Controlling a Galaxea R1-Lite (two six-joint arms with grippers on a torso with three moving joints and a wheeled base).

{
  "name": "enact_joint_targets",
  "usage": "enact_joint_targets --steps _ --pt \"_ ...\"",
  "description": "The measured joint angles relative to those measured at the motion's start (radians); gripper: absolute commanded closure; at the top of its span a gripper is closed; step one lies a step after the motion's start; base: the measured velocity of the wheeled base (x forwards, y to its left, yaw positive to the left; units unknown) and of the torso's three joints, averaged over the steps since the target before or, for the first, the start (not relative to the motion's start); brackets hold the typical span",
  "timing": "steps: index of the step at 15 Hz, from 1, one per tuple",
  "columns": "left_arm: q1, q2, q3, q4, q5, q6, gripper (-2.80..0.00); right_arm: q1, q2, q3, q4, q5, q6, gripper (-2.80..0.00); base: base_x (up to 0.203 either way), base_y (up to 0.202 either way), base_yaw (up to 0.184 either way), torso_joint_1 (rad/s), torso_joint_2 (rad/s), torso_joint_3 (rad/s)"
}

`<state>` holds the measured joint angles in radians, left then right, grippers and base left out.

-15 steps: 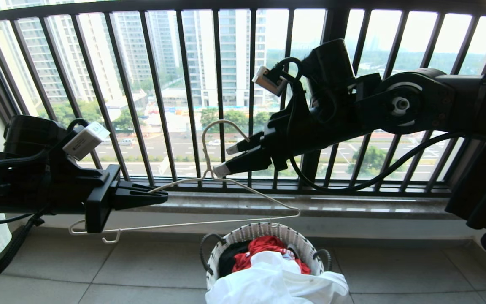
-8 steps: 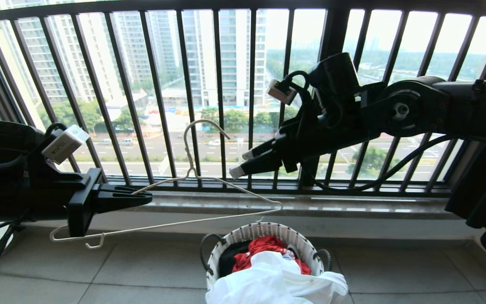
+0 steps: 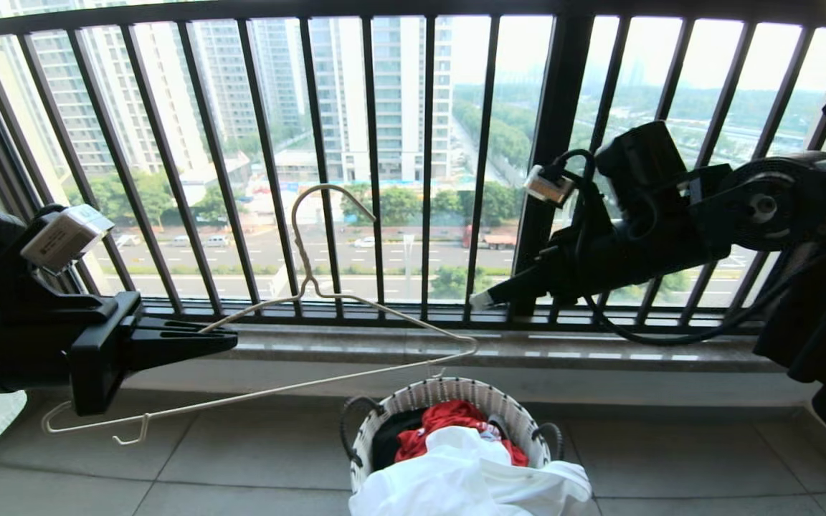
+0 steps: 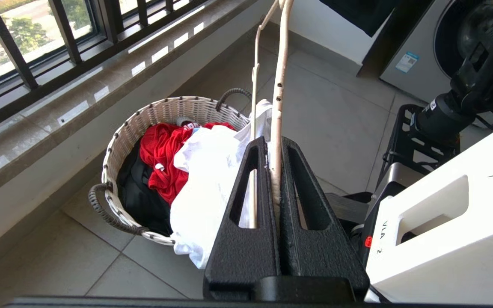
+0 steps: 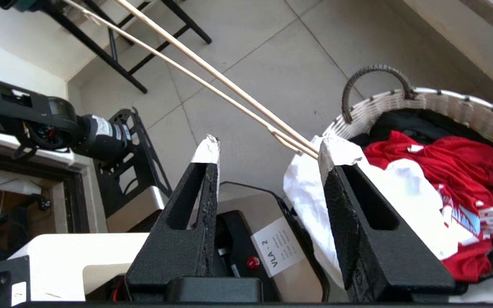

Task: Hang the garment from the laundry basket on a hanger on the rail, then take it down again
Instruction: Hang the clothes on the clothes rack

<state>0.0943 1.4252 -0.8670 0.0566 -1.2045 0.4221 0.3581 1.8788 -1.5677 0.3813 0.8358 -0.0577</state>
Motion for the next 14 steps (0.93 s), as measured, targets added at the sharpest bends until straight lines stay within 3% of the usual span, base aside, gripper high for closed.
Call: enact_joint_targets --steps 4,6,9,11,14 --pt "-0.001 -0.014 0.004 -0.001 0.001 -0.066 0.0 -0.025 -0.047 0.188 -0.008 -0.249 0.13 0.0 0.0 0.0 0.0 0.0 0.0 0.0" --pt "-0.001 -0.022 0.003 -0.001 0.001 -0.068 0.0 -0.037 -0.026 0.249 -0.029 -0.311 0.19 0.0 0.0 0.0 0.0 0.0 0.0 0.0" --pt "0.009 -0.051 0.003 -0.001 0.002 -0.093 0.0 -0.052 0.046 0.295 -0.048 -0.38 0.205 0.0 0.0 0.0 0.0 0.0 0.0 0.0" --pt "0.008 -0.09 0.001 -0.001 0.001 -0.144 0.0 -0.06 0.107 0.333 -0.084 -0.483 0.207 0.0 0.0 0.0 0.0 0.0 0.0 0.0" --pt "-0.025 -0.135 -0.001 -0.001 0.001 -0.209 0.0 -0.073 0.147 0.45 -0.175 -0.561 0.211 0.0 0.0 0.0 0.0 0.0 0.0 0.0"
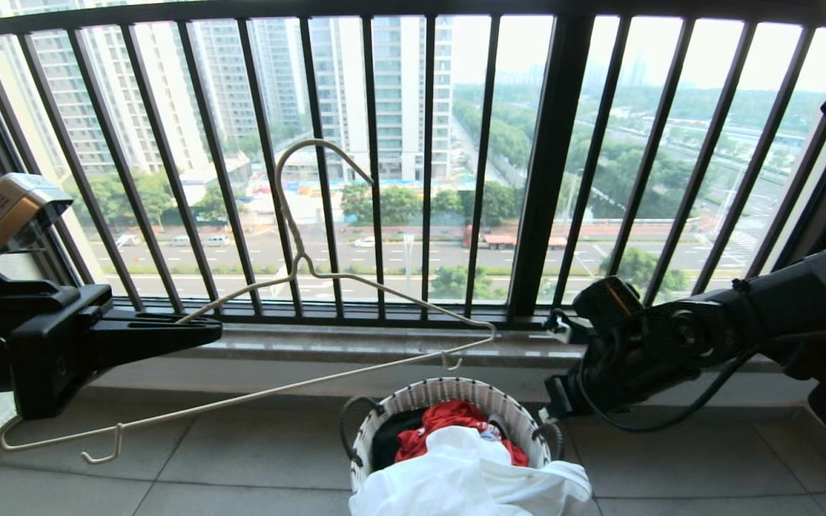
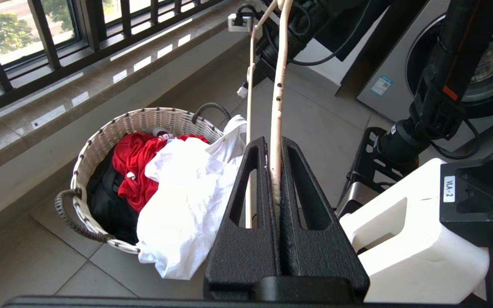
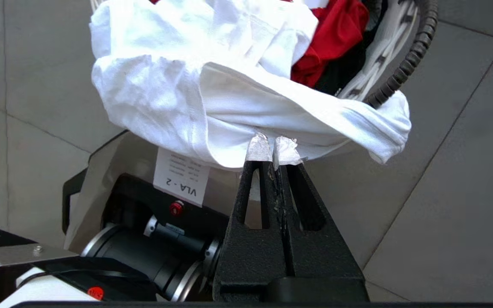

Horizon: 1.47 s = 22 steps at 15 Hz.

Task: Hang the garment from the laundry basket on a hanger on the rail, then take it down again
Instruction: Hang the clothes on the clothes rack

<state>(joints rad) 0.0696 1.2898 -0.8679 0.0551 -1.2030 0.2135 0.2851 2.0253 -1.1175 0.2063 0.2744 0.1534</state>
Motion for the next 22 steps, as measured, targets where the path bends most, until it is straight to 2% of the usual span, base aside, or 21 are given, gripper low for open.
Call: enact_joint_targets --steps 2,6,9,12,22 --pt "-0.012 -0.013 -0.011 0.0 0.0 -0.024 0.0 -0.007 -0.004 0.077 -0.031 -0.064 0.009 0.0 0.0 0.0 0.0 0.0 0.0 0.0" --pt "-0.016 -0.031 -0.05 -0.001 0.0 -0.122 0.0 -0.009 -0.018 0.212 -0.136 -0.156 0.035 0.0 0.0 0.0 0.0 0.0 0.0 0.0" --pt "-0.018 -0.035 -0.064 -0.018 0.0 -0.128 0.0 -0.007 -0.012 0.298 -0.243 -0.285 0.036 0.0 0.0 0.0 0.0 0.0 0.0 0.0" --pt "-0.036 -0.037 -0.067 -0.021 0.0 -0.131 0.0 -0.004 0.0 0.328 -0.307 -0.308 0.036 0.0 0.0 0.0 0.0 0.0 0.0 0.0" --pt "-0.042 -0.035 -0.056 -0.02 0.0 -0.13 0.0 0.009 -0.039 0.358 -0.311 -0.318 0.055 0.0 0.0 0.0 0.0 0.0 0.0 0.0"
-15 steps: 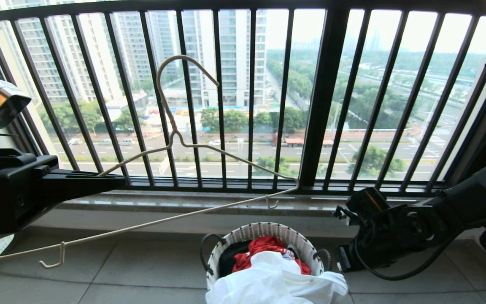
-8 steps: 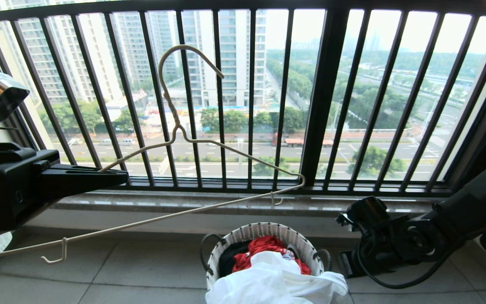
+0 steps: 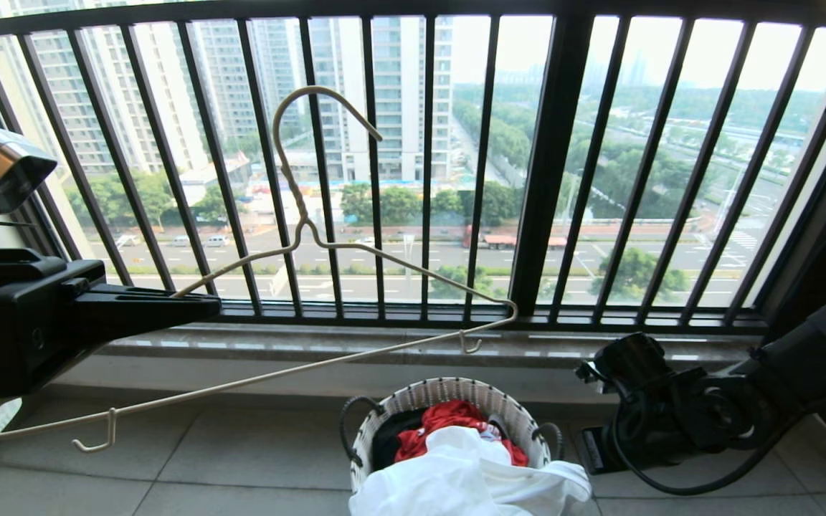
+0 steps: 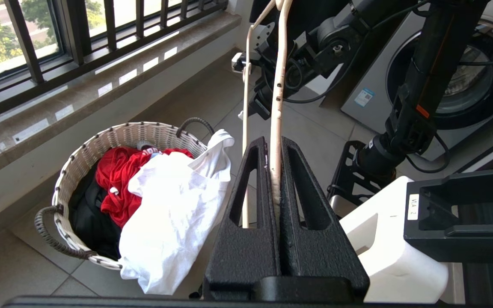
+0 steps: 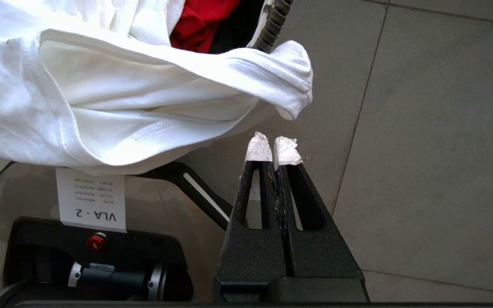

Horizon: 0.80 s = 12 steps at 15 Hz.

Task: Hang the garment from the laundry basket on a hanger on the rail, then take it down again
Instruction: Hang the clothes on the clothes rack

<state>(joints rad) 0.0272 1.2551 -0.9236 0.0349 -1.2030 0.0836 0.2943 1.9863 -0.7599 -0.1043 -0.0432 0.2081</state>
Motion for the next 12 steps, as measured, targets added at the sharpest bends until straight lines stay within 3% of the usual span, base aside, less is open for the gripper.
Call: enact_joint_targets --steps 4,8,12 --pt "0.001 -0.001 -0.007 0.0 0.0 -0.013 0.0 0.006 -0.015 0.006 0.003 0.001 0.017 0.0 0.0 0.0 0.0 0.0 0.0 0.0" --pt "0.0 -0.019 -0.061 0.0 0.007 -0.197 0.0 0.015 -0.021 0.017 0.004 0.001 0.028 0.0 0.0 0.0 0.0 0.0 0.0 -0.076" --pt "0.0 -0.029 -0.071 0.0 0.01 -0.209 0.0 0.043 -0.025 0.021 0.004 0.0 0.049 0.0 0.0 0.0 0.0 0.0 0.0 -0.188"
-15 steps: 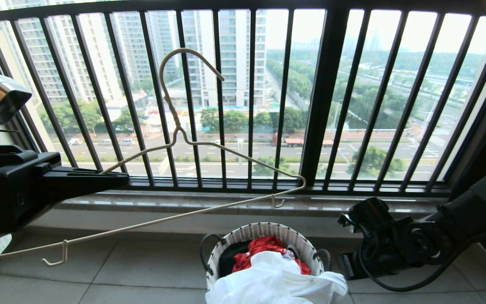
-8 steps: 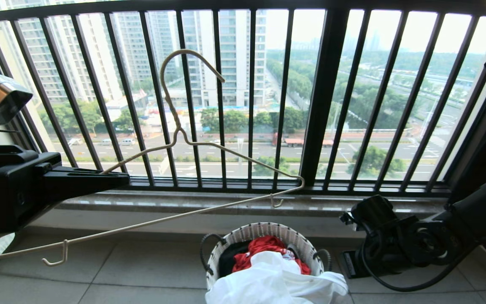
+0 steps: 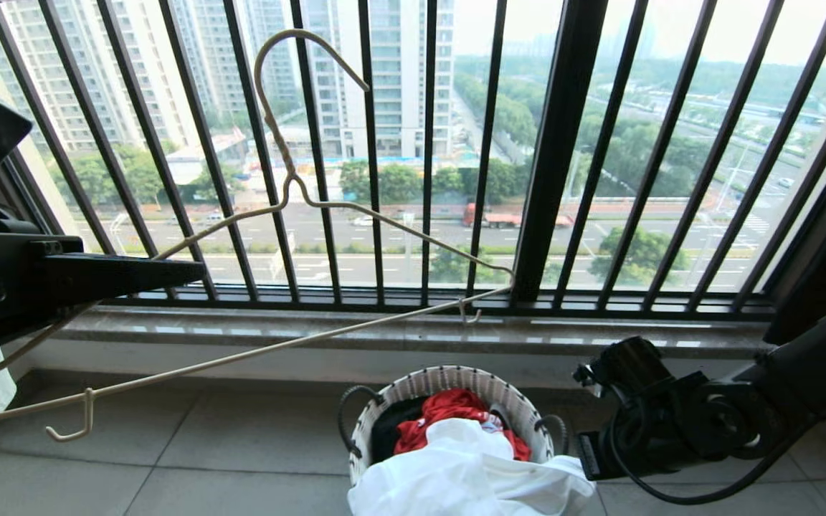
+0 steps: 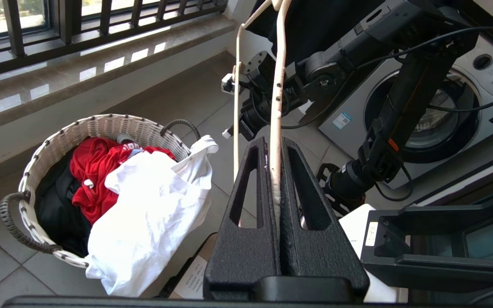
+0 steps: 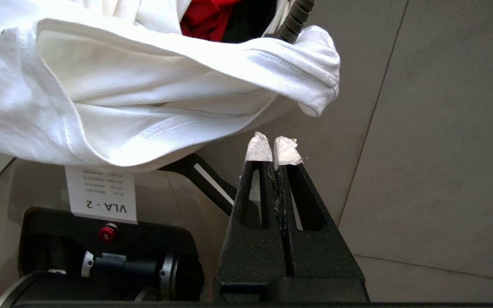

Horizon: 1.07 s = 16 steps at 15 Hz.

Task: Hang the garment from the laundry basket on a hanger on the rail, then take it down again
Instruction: Hang the clothes on the clothes rack

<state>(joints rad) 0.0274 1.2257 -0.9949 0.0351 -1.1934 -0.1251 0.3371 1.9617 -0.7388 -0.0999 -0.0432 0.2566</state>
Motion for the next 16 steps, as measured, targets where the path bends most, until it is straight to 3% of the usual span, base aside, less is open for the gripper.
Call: enact_joint_targets --steps 16 --pt "0.0 0.002 -0.005 -0.001 0.003 0.0 0.0 0.009 -0.136 0.127 -0.004 -0.04 0.011 0.0 0.0 0.0 0.0 0.003 0.0 -0.198"
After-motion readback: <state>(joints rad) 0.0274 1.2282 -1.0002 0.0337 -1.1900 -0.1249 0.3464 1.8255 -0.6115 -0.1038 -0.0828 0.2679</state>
